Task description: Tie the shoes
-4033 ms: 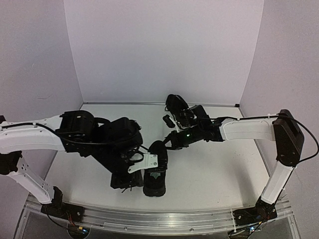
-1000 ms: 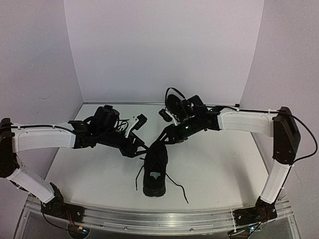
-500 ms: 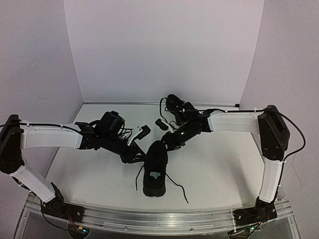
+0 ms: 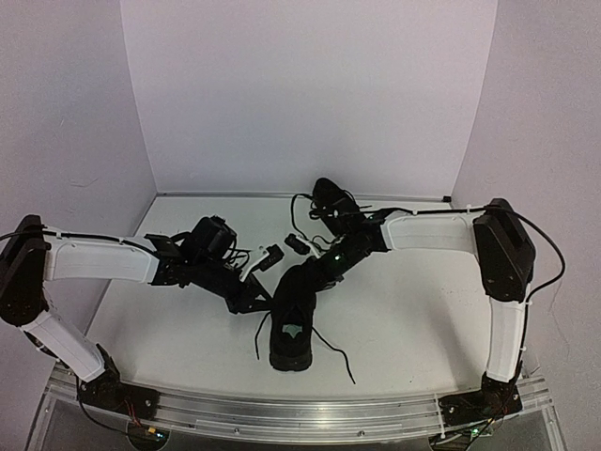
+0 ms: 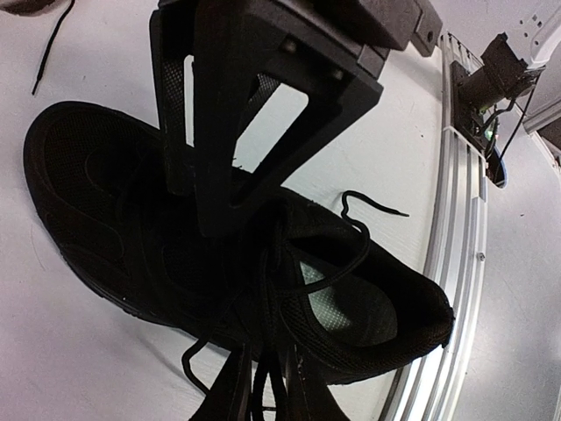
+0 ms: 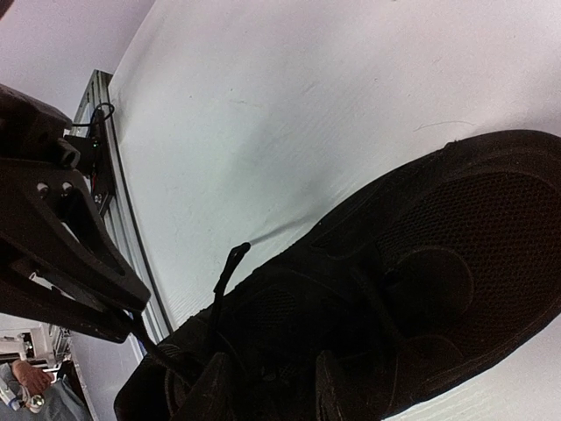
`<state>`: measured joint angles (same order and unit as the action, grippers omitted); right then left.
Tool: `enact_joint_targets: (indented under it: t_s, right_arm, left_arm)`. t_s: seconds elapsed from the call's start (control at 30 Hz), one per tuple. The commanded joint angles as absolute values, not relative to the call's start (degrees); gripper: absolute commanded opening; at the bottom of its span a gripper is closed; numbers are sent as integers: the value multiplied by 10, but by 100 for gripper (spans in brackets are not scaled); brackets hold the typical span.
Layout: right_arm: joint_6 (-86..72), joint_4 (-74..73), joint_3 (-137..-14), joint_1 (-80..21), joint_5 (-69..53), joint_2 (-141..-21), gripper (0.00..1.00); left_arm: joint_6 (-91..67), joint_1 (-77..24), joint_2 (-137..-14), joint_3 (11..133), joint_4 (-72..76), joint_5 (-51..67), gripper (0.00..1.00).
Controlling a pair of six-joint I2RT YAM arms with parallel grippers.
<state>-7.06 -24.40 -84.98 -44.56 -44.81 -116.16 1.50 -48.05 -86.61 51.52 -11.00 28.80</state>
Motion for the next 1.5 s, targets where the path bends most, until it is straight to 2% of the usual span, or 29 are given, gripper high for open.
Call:
enact_joint_targets:
  t_s: [0.0, 0.17, 0.27, 0.47, 0.67, 0.8, 0.9, 1.0, 1.47]
  right_arm:
    - [-48, -265, -869, -455, -470, -1156, 28]
    - [-43, -267, -869, -455, -476, -1141, 12]
    - [-43, -267, -870, -455, -482, -1130, 7]
    - [-42, -267, -869, -454, -481, -1109, 0]
    - [-42, -268, -873, -455, -470, -1105, 0]
    - [-46, -273, -879, -454, -444, -1113, 4]
    - [-47, -286, -892, -454, -430, -1130, 20]
    - [-43, -297, -898, -455, -440, -1143, 27]
    - [-40, -311, -897, -465, -458, -1159, 29]
  left_arm:
    - [16, -479, -867, 510, -104, 289, 16]
    - [12, -479, -870, 505, -100, 284, 16]
    - [10, -479, -873, 502, -98, 284, 16]
    - [9, -479, -878, 502, -96, 283, 15]
    - [11, -479, -883, 505, -96, 284, 15]
    - [14, -479, -885, 507, -98, 284, 14]
    - [15, -479, -886, 507, -98, 283, 14]
    - [15, -479, -888, 508, -98, 283, 14]
    - [20, -479, -895, 513, -99, 277, 14]
